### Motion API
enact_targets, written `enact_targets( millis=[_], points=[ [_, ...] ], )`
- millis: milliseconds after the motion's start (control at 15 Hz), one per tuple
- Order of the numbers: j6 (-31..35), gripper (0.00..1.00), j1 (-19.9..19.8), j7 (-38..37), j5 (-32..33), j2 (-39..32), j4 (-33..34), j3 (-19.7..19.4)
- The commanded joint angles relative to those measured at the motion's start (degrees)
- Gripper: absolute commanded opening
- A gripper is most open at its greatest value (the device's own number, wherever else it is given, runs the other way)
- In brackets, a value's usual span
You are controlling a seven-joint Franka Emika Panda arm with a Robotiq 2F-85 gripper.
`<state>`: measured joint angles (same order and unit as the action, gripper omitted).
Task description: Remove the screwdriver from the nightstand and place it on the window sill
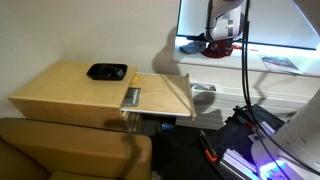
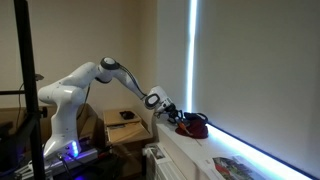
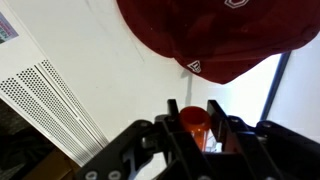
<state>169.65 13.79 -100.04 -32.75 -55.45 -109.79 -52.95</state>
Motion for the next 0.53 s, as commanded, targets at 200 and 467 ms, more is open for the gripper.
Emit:
enact_targets(
  millis=[200,467],
  points=[
    [0.88,0.08,-8.06,1.9,6.45,9.63,-0.79,8.67],
    [-1.05,0.08,-16.24,4.71,9.24,16.31,-0.64,16.5]
  ],
)
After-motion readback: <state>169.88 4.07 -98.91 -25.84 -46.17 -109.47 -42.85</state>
